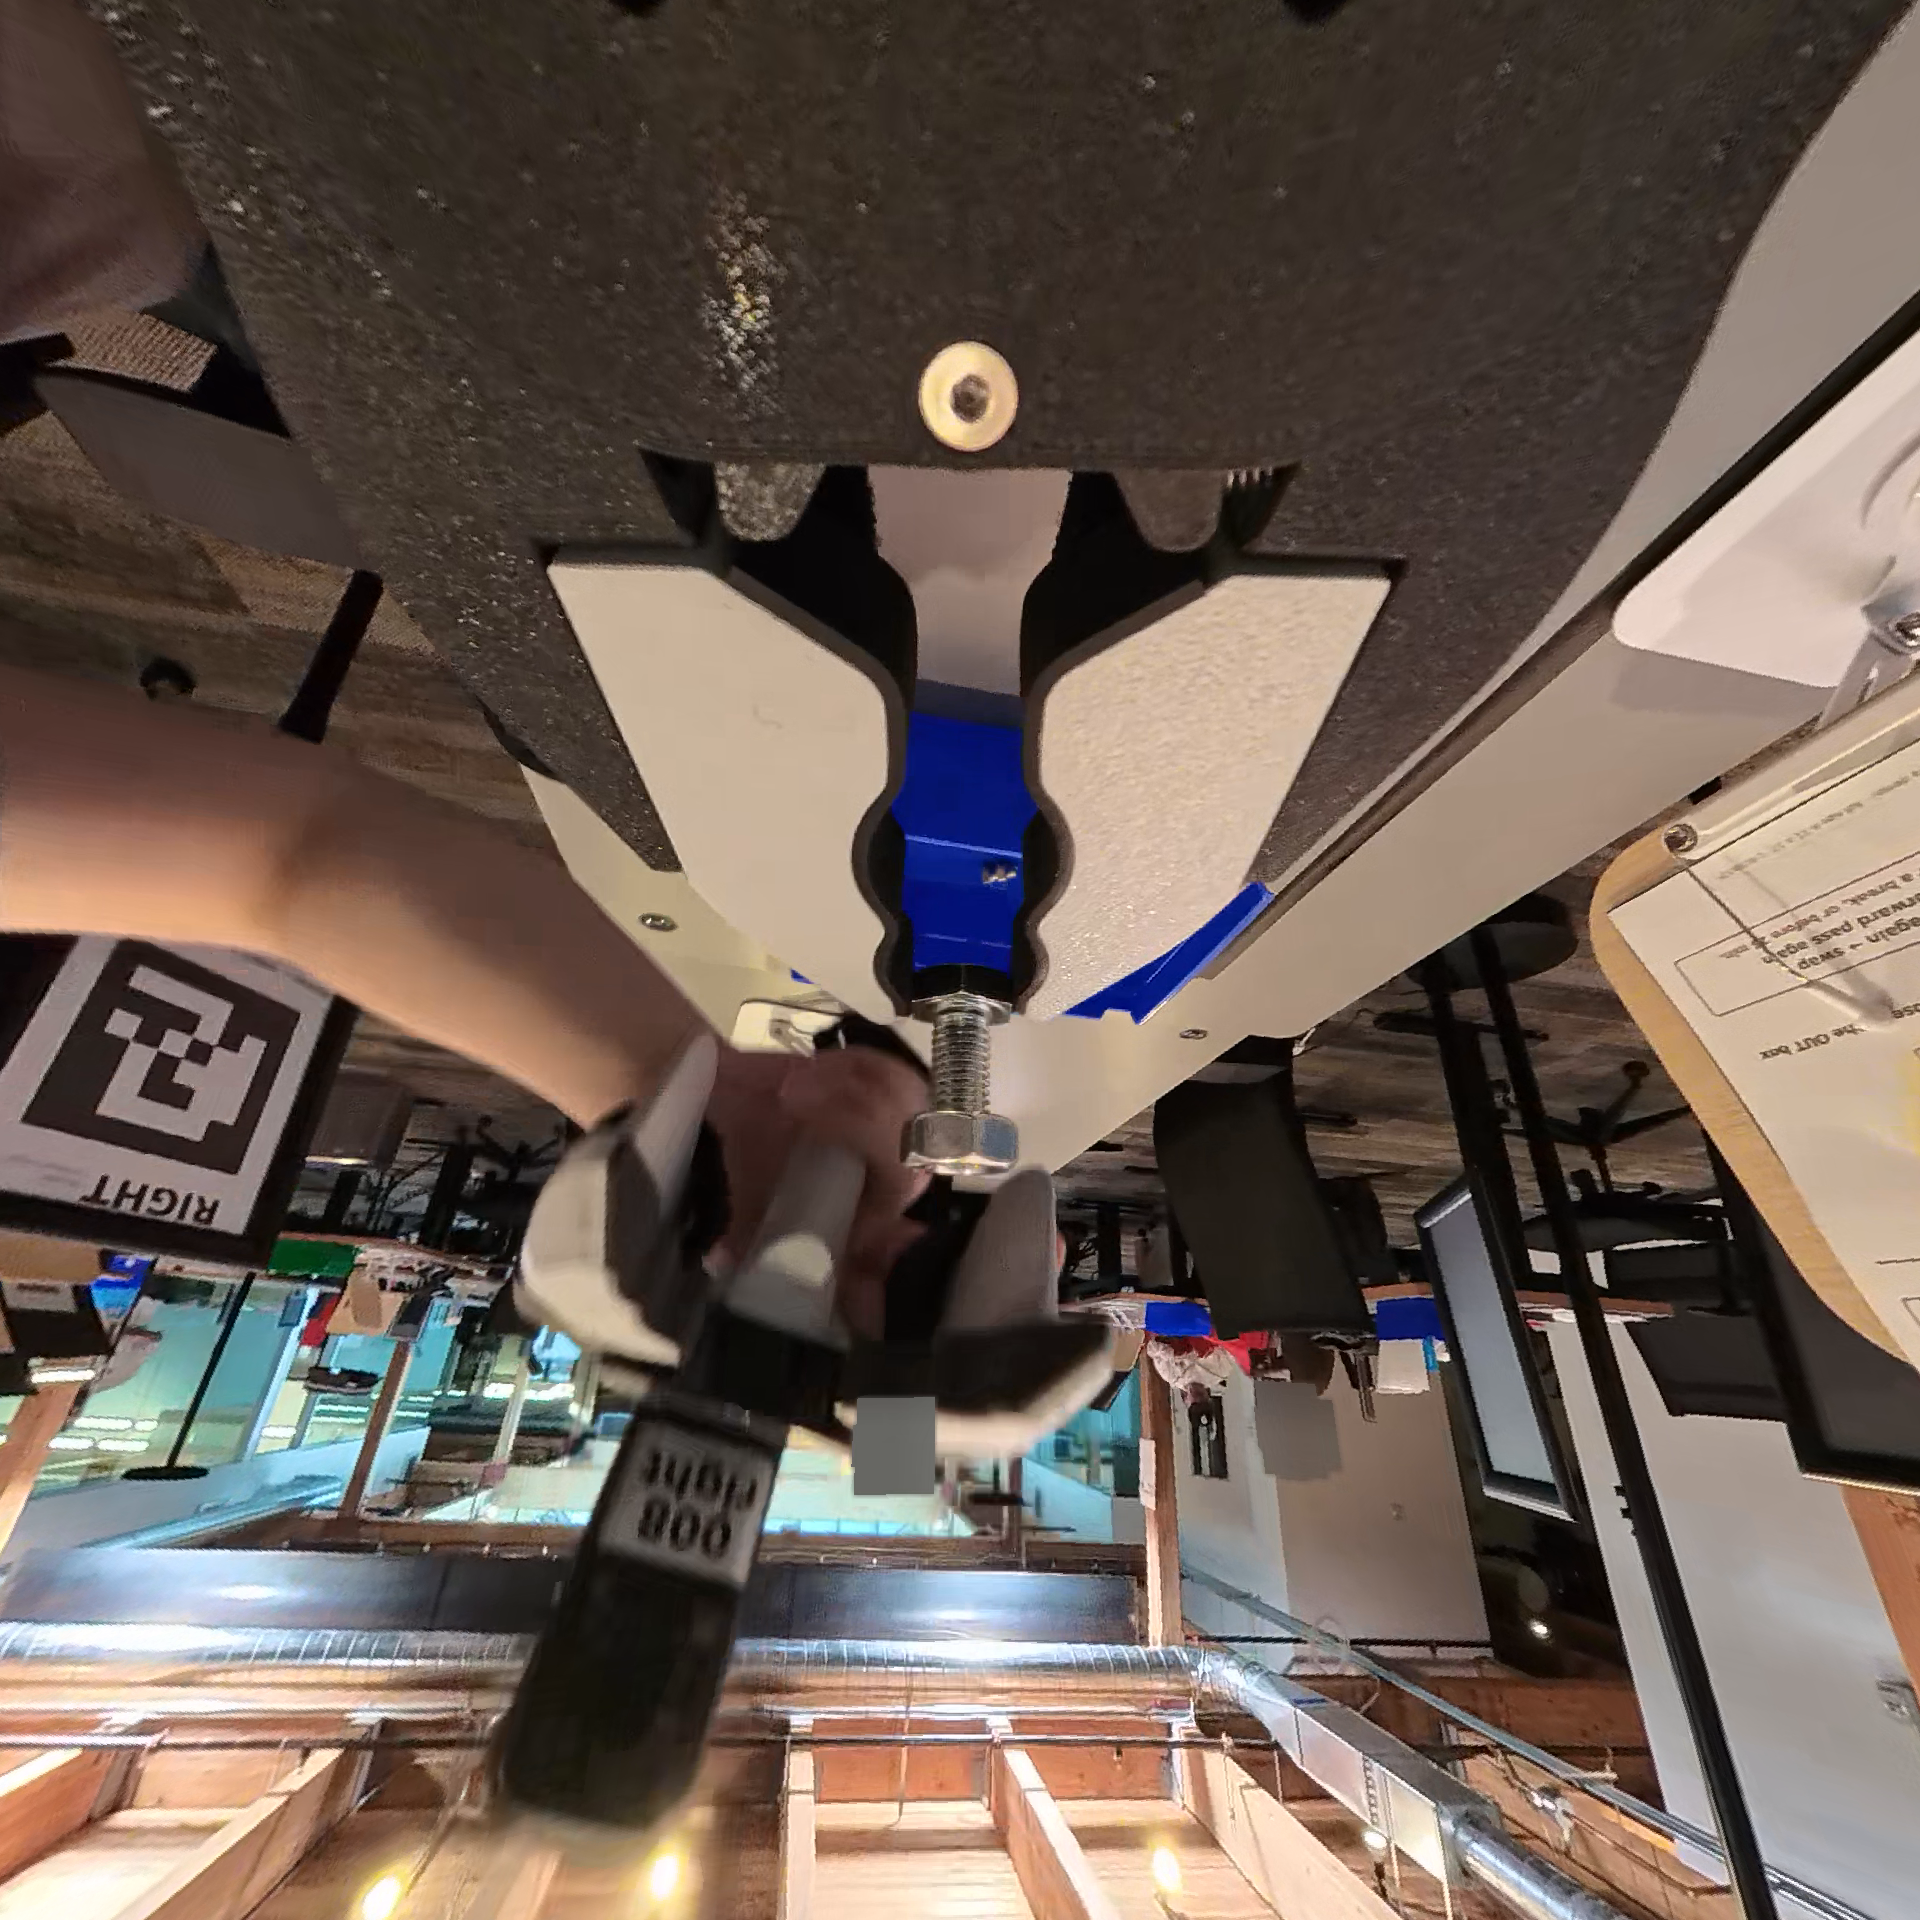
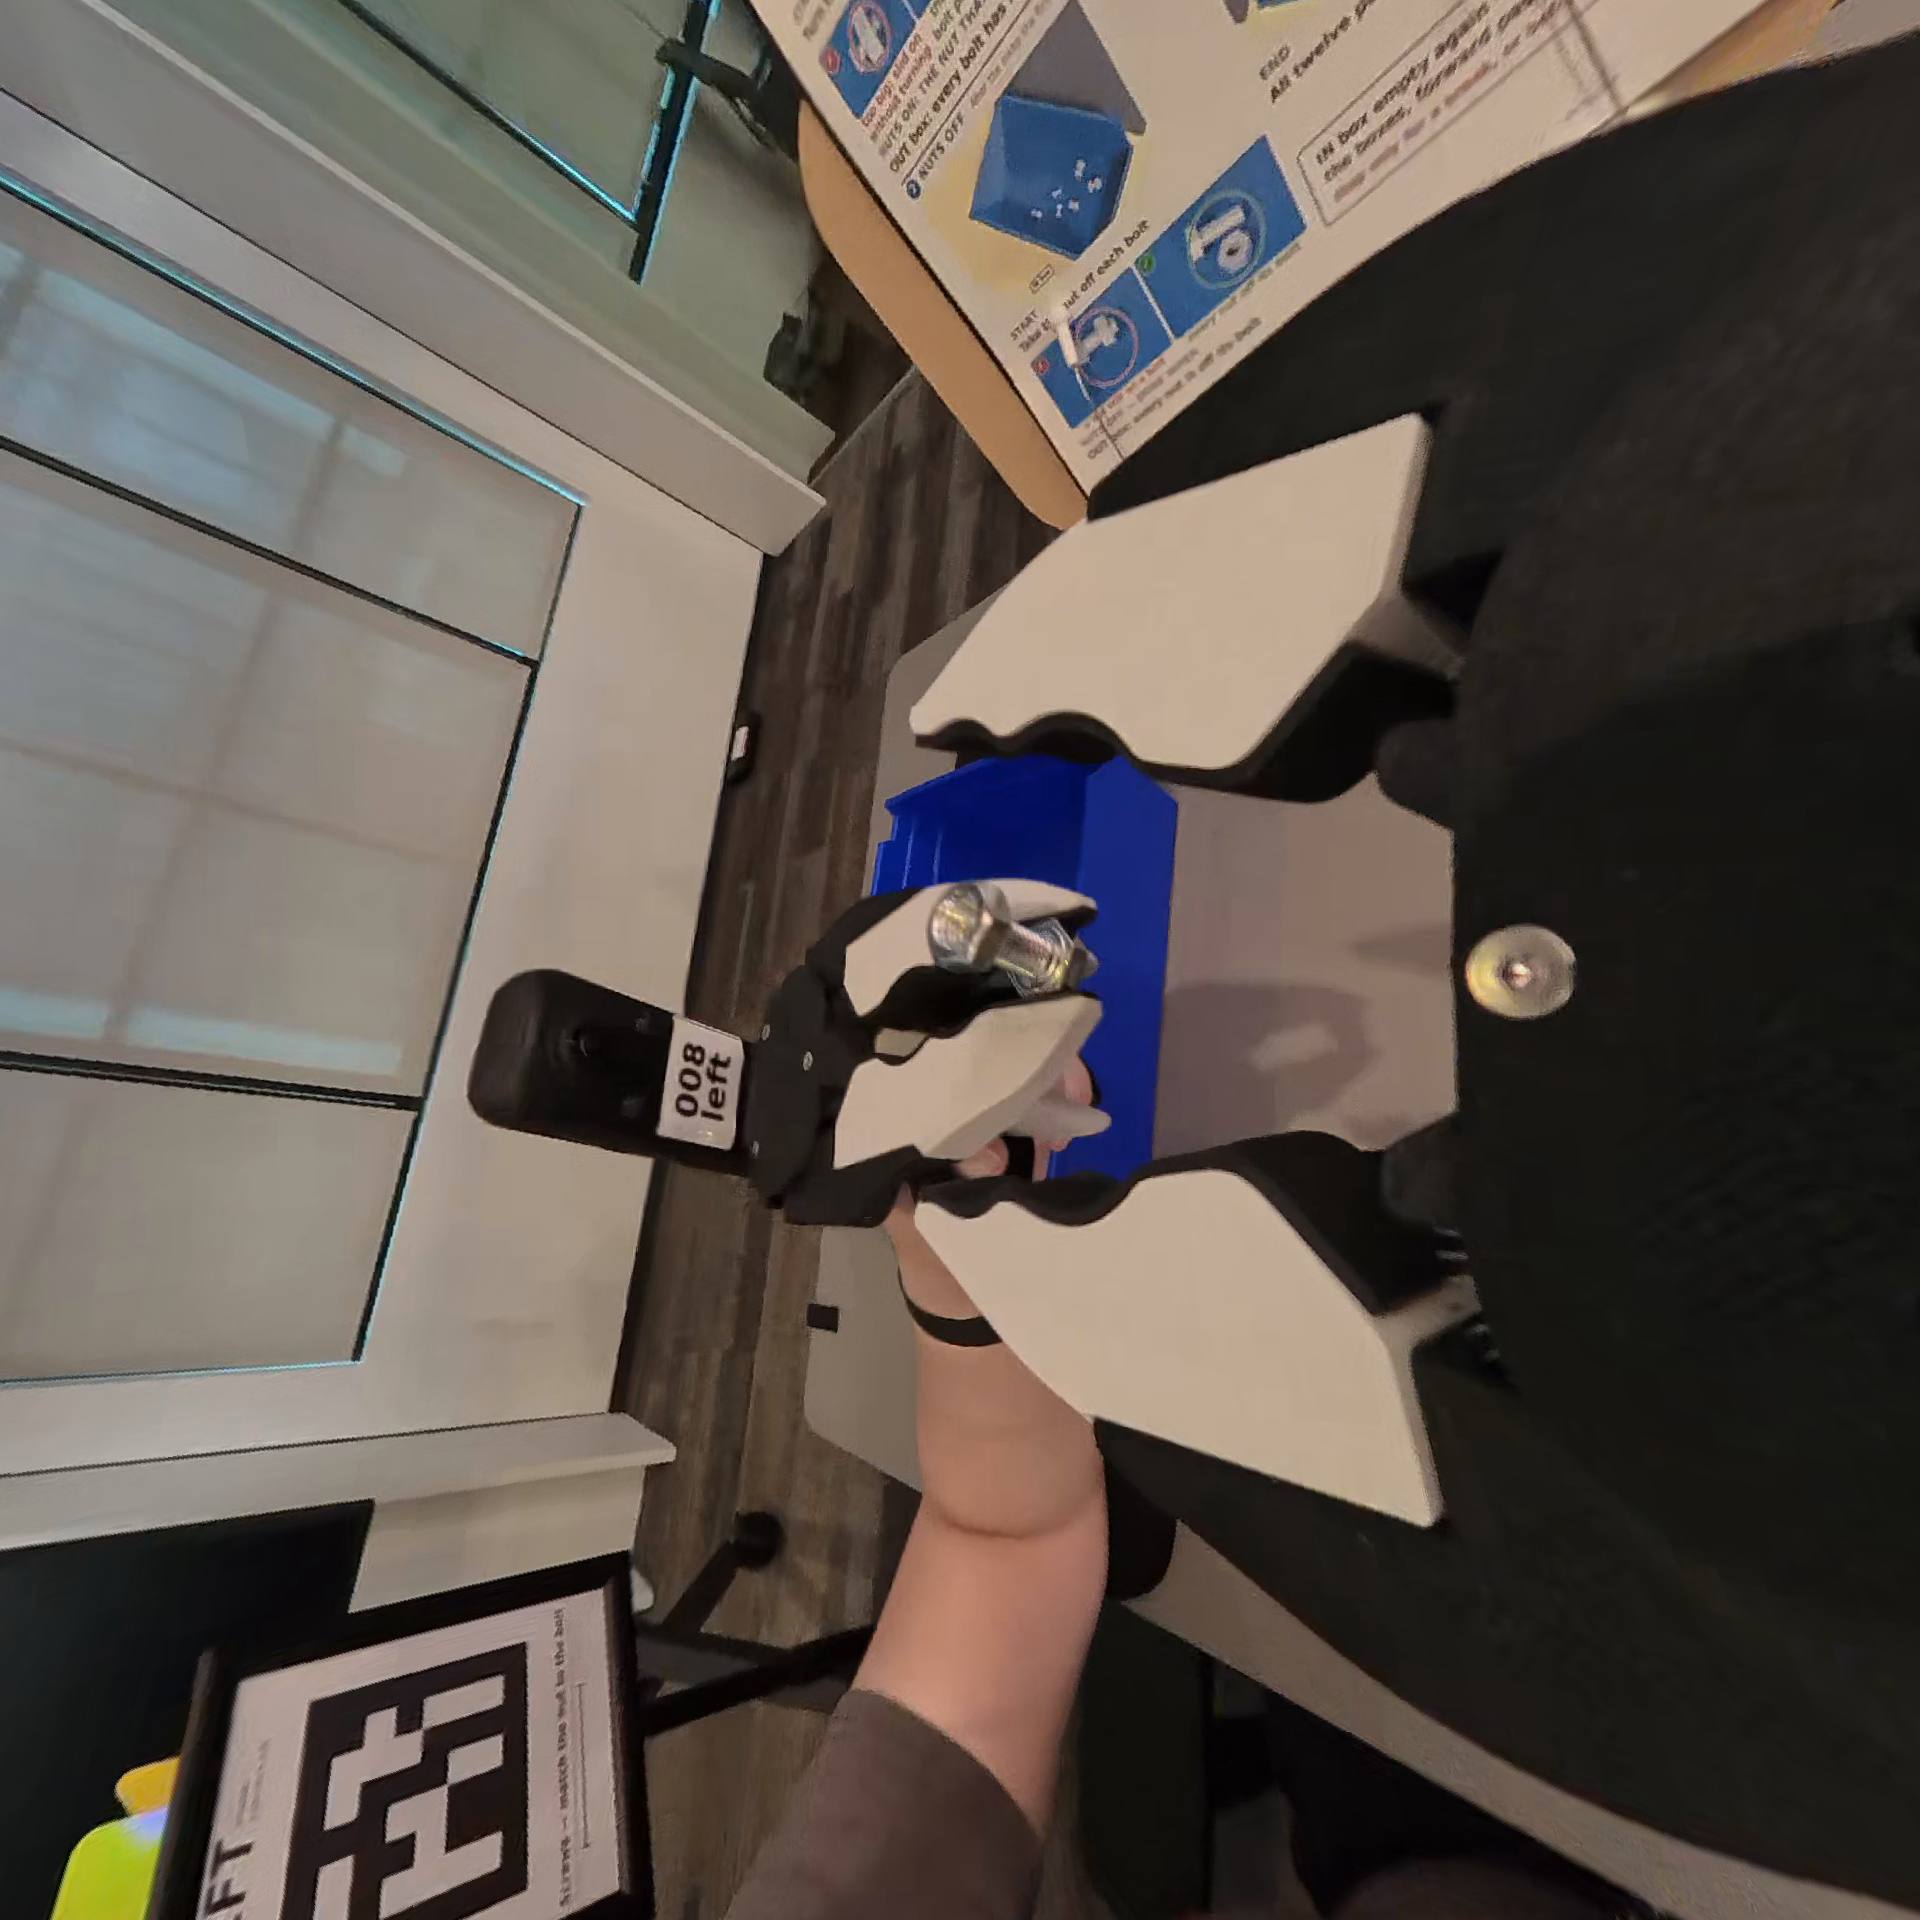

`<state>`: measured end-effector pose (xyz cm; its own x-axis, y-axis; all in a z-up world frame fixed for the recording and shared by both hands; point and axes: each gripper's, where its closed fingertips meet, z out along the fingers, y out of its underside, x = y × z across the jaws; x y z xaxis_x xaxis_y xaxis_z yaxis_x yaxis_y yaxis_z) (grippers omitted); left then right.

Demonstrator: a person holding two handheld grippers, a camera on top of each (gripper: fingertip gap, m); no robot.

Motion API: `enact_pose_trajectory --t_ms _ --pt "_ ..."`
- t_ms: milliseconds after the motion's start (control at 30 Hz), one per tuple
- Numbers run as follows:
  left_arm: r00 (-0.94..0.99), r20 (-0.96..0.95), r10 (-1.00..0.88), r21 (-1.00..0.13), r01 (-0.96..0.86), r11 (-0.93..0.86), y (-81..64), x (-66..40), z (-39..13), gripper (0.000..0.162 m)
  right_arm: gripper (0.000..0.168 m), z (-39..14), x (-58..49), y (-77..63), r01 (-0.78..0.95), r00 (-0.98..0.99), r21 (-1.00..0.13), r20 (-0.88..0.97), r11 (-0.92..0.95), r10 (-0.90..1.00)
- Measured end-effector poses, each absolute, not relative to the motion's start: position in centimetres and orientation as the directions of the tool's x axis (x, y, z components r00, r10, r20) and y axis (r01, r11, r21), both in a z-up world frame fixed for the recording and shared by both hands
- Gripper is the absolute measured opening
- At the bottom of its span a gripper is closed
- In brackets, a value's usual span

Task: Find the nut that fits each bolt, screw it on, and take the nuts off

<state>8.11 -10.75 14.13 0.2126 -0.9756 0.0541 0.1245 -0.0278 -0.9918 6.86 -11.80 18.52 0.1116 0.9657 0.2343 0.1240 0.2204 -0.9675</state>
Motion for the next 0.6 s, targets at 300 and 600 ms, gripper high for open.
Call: enact_pose_trajectory --t_ms 300,600 --pt "0.201 0.066 -0.977 -0.989 0.147 -0.036 -10.8 7.9 14.4 0.018 0.076 17.7 6.4 -12.8 -0.014 0.089 -0.987 0.159 0.161 0.983" --pt "0.202 0.056 -0.978 -0.989 0.149 -0.026 -11.0 7.7 14.7 0.018 0.075 17.3 6.2 -13.3 -0.005 0.063 -0.990 0.143 0.144 0.988"
